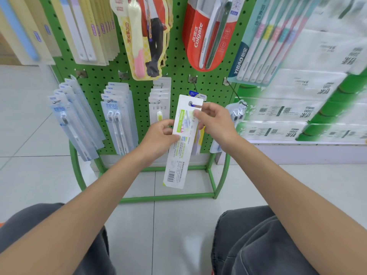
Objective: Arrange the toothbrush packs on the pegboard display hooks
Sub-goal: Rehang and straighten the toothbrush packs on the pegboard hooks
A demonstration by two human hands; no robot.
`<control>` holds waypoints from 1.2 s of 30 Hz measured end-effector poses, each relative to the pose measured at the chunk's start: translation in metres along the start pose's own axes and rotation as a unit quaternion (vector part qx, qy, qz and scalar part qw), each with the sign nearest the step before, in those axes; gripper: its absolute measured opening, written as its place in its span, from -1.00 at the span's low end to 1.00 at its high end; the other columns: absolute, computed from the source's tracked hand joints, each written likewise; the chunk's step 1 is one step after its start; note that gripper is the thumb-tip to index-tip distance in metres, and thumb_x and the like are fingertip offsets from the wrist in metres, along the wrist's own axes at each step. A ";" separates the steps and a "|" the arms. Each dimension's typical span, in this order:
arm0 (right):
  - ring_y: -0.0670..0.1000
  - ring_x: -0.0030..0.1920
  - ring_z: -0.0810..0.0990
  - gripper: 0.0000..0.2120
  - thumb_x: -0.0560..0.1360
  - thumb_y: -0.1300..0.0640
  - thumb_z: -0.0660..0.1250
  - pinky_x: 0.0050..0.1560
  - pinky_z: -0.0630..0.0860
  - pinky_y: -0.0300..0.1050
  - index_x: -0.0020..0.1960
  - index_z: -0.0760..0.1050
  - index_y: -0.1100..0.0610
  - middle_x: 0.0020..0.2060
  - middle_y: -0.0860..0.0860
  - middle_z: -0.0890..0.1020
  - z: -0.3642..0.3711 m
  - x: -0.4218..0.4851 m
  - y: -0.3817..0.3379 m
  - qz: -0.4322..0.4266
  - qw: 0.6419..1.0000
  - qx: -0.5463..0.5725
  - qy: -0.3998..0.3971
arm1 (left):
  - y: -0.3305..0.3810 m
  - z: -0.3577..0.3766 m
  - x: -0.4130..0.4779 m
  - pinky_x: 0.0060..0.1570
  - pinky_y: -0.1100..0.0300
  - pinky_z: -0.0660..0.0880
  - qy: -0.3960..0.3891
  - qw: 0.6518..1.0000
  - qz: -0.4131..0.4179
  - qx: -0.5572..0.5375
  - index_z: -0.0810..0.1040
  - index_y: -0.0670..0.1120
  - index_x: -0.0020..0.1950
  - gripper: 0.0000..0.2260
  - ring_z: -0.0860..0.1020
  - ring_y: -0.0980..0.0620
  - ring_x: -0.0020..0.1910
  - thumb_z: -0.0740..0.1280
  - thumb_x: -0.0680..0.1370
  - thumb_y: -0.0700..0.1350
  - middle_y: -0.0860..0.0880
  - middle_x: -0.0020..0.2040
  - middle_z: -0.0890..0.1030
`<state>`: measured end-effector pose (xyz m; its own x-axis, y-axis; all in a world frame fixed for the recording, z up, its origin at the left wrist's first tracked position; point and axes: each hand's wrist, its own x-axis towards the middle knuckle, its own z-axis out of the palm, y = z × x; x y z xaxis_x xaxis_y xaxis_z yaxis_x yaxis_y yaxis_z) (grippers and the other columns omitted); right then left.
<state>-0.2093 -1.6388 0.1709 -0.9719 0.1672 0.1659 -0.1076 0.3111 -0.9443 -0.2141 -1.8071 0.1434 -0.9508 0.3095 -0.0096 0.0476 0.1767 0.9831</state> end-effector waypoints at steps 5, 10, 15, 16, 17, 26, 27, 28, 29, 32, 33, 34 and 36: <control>-0.04 -0.37 0.52 -0.88 0.60 0.18 0.30 -0.36 0.41 -0.26 -0.09 0.57 0.18 -0.06 0.32 0.65 0.001 0.009 -0.009 0.004 1.000 0.018 0.011 | 0.001 -0.002 0.000 -0.12 0.24 0.60 0.010 1.000 -0.006 -0.010 0.57 0.01 0.12 -0.78 0.68 0.17 -0.11 0.27 0.61 -0.28 0.05 -0.03 0.72; -0.13 -0.42 0.47 -0.82 0.62 0.19 0.25 -0.36 0.43 -0.31 0.03 0.55 0.30 -0.27 0.12 0.58 0.004 0.011 -0.013 -0.007 1.000 0.011 0.013 | 0.005 -0.007 -0.002 -0.04 0.23 0.61 -0.028 0.999 0.002 -0.045 0.62 0.01 0.09 -0.76 0.67 0.14 -0.07 0.15 0.68 -0.17 0.05 -0.03 0.71; -0.14 -0.35 0.48 -0.83 0.66 0.16 0.17 -0.24 0.47 -0.28 0.04 0.48 0.22 -0.29 -0.01 0.53 0.006 0.012 -0.013 -0.019 1.000 0.013 0.007 | 0.007 -0.006 -0.001 -0.03 0.22 0.62 -0.032 0.998 0.039 -0.044 0.49 -0.03 0.26 -0.80 0.68 0.06 -0.01 0.24 0.65 -0.18 -0.01 0.01 0.71; -0.08 -0.29 0.50 -0.82 0.66 0.12 0.16 -0.17 0.49 -0.21 0.04 0.48 0.20 -0.25 0.01 0.53 0.007 0.012 -0.013 -0.009 0.999 0.031 -0.008 | 0.007 -0.007 -0.001 -0.02 0.19 0.62 -0.026 0.998 0.037 -0.047 0.47 -0.04 0.25 -0.80 0.68 0.05 -0.02 0.29 0.62 -0.19 -0.02 0.00 0.71; -0.03 -0.24 0.52 -0.79 0.66 0.07 0.15 -0.11 0.50 -0.14 0.03 0.48 0.17 -0.20 0.04 0.54 0.007 0.012 -0.014 0.005 0.998 0.061 -0.029 | 0.008 -0.007 -0.001 -0.02 0.18 0.62 -0.017 0.998 0.036 -0.047 0.46 -0.04 0.22 -0.78 0.68 0.05 -0.04 0.33 0.60 -0.19 -0.02 -0.01 0.71; -0.01 -0.36 0.34 -0.77 0.57 0.18 0.19 -0.28 0.36 -0.03 -0.26 0.34 0.16 -0.38 0.12 0.39 0.016 0.009 -0.016 -0.090 0.991 -0.085 -0.052 | -0.004 0.004 0.001 -0.07 0.31 0.49 0.131 0.980 0.108 0.103 0.49 0.13 0.06 -0.62 0.56 0.12 -0.13 0.58 0.37 -0.07 0.03 -0.12 0.59; 0.02 -0.38 0.34 -0.78 0.56 0.19 0.18 -0.30 0.37 0.00 -0.27 0.34 0.13 -0.40 0.09 0.38 0.017 0.010 -0.016 -0.097 0.990 -0.100 -0.028 | -0.004 0.004 0.001 -0.06 0.30 0.49 0.137 0.978 0.114 0.106 0.50 0.11 0.09 -0.64 0.56 0.12 -0.11 0.57 0.39 -0.07 0.03 -0.09 0.59; 0.07 -0.37 0.38 -0.81 0.55 0.19 0.20 -0.30 0.43 0.00 -0.24 0.41 0.12 -0.39 0.09 0.43 0.018 0.013 -0.016 -0.102 0.989 -0.110 -0.003 | -0.004 0.004 0.002 -0.04 0.30 0.49 0.144 0.978 0.114 0.103 0.51 0.07 0.13 -0.66 0.56 0.13 -0.09 0.54 0.43 -0.07 0.04 -0.07 0.59; 0.07 -0.35 0.45 -0.85 0.55 0.17 0.22 -0.29 0.46 -0.05 -0.18 0.50 0.10 -0.36 0.08 0.52 0.019 0.015 -0.016 -0.109 0.986 -0.123 0.023 | -0.003 0.004 0.004 -0.03 0.29 0.49 0.157 0.977 0.108 0.098 0.51 0.03 0.17 -0.69 0.56 0.15 -0.07 0.49 0.48 -0.07 0.05 -0.04 0.58; 0.02 -0.25 0.55 -0.85 0.57 0.14 0.25 -0.23 0.46 -0.13 -0.05 0.59 0.12 -0.24 0.04 0.64 0.019 0.022 -0.018 -0.131 0.974 -0.168 0.075 | -0.002 -0.001 0.010 -0.03 0.28 0.49 0.219 0.969 0.083 0.077 0.51 -0.03 0.23 -0.78 0.51 0.20 -0.09 0.33 0.59 -0.14 0.08 -0.02 0.56; 0.03 -0.25 0.54 -0.83 0.58 0.14 0.24 -0.24 0.44 -0.10 -0.10 0.58 0.12 -0.26 0.04 0.63 0.019 0.025 -0.018 -0.136 0.972 -0.172 0.082 | -0.003 -0.003 0.012 -0.05 0.31 0.48 0.234 0.966 0.078 0.077 0.52 -0.04 0.24 -0.78 0.50 0.20 -0.08 0.29 0.60 -0.18 0.06 0.01 0.55; 0.03 -0.30 0.50 -0.80 0.59 0.14 0.22 -0.28 0.40 -0.06 -0.18 0.53 0.10 -0.32 0.02 0.59 0.020 0.028 -0.018 -0.137 0.972 -0.171 0.088 | -0.004 -0.005 0.013 -0.06 0.35 0.45 0.244 0.963 0.076 0.088 0.52 -0.05 0.25 -0.75 0.49 0.20 -0.07 0.26 0.59 -0.21 0.03 0.06 0.55; -0.05 -0.39 0.37 -0.72 0.61 0.14 0.19 -0.34 0.28 -0.07 -0.29 0.37 0.04 -0.42 -0.05 0.45 0.025 0.037 -0.018 -0.130 0.972 -0.169 0.101 | -0.007 -0.008 0.015 -0.02 0.36 0.40 0.251 0.957 0.074 0.124 0.50 -0.04 0.27 -0.71 0.47 0.18 -0.01 0.24 0.57 -0.24 0.01 0.15 0.50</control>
<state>-0.2480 -1.6616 0.1873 -0.8566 0.2112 0.4709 -0.2360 0.6512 -0.7213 -0.2313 -1.8112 0.1382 -0.9521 -0.1289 0.2774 0.2058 0.4011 0.8926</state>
